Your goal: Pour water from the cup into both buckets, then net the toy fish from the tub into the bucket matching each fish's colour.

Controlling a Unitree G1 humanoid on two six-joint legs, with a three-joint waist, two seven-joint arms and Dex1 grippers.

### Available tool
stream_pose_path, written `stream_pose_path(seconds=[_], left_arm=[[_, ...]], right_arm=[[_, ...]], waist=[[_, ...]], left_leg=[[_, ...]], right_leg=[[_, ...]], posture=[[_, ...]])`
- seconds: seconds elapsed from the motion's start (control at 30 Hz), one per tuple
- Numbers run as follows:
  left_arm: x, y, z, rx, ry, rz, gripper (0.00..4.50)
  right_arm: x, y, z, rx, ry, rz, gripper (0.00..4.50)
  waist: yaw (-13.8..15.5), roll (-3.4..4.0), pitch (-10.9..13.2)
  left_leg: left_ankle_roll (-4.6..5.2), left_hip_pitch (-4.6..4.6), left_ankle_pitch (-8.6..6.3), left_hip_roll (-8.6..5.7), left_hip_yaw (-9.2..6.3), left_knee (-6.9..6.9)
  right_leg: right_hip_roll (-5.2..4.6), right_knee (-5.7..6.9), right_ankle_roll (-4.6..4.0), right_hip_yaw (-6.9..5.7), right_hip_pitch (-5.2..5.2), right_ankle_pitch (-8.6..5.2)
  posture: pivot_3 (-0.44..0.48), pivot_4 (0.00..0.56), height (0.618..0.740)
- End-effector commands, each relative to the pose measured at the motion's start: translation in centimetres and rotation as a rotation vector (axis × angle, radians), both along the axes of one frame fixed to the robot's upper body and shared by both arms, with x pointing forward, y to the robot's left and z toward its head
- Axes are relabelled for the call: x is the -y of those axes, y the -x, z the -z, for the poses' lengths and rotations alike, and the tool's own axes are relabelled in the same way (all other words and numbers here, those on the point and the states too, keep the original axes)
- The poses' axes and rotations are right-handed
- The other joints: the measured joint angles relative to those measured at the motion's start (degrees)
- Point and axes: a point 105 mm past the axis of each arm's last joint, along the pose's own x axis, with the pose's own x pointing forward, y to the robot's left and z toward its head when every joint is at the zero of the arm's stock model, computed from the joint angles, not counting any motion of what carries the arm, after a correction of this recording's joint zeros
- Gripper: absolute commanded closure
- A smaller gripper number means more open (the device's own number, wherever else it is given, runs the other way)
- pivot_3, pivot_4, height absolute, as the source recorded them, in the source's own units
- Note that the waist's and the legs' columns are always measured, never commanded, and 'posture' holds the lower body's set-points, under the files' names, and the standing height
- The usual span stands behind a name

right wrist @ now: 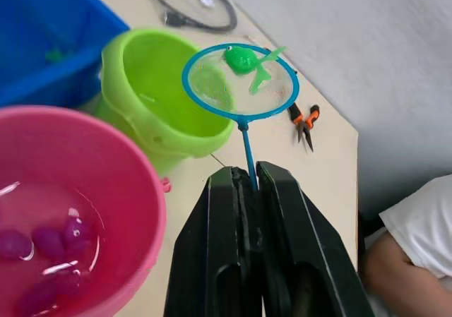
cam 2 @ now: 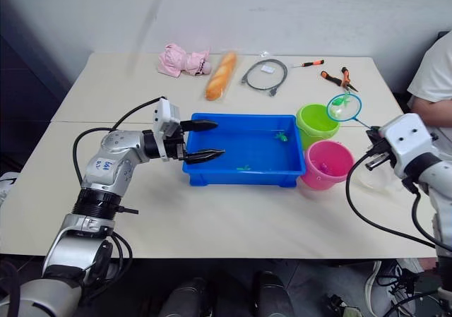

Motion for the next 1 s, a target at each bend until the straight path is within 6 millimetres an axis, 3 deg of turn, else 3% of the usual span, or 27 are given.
stream_pose_path(seconds=[0.03,0.37,0.63,0.83,1.0], left_arm=[[0.4,0.4,-1.4,0.046,0.022,0.006,0.04],[0.3,0.6,-1.4,0.029,0.036,-0.014,0.04],[0.1,0.6,-1.4,0.021,0.041,-0.024,0.04],[0.0,0.6,-1.4,0.022,0.044,-0.028,0.04],[-0.2,0.5,-1.4,0.025,0.045,-0.037,0.04]], right_arm=[[0.7,-0.4,-1.6,0.083,0.151,0.032,4.50],[1.0,-1.3,-2.0,0.176,0.414,0.064,4.50],[0.2,-2.0,-1.7,0.233,0.807,0.011,4.50],[-0.2,-2.1,-0.8,0.239,0.888,-0.029,4.50],[0.5,-2.0,-1.8,0.287,0.884,0.006,4.50]], waist=[[0.0,0.00,0.0],[0.0,0.00,0.0],[0.0,0.01,0.0],[0.0,0.01,0.0],[0.0,0.01,0.0]], left_leg=[[0.00,0.00,0.00,0.00,0.00,0.00],[-0.06,0.00,0.03,0.00,0.00,0.04],[-0.13,0.02,0.08,0.01,0.00,0.04],[-0.16,0.02,0.10,0.02,0.01,0.04],[-0.16,0.02,0.10,0.02,0.01,0.04]], right_leg=[[0.00,0.00,0.00,0.00,0.00,0.00],[0.00,0.00,0.00,0.00,0.01,0.00],[0.01,-0.01,0.00,0.01,0.00,0.00],[0.03,0.00,0.00,0.02,0.00,0.00],[0.03,-0.01,0.00,0.02,0.01,0.00]], posture=[[0.000,0.150,0.738],[0.000,0.150,0.738],[0.000,0.150,0.738],[0.000,0.150,0.738],[0.000,0.150,0.738]])
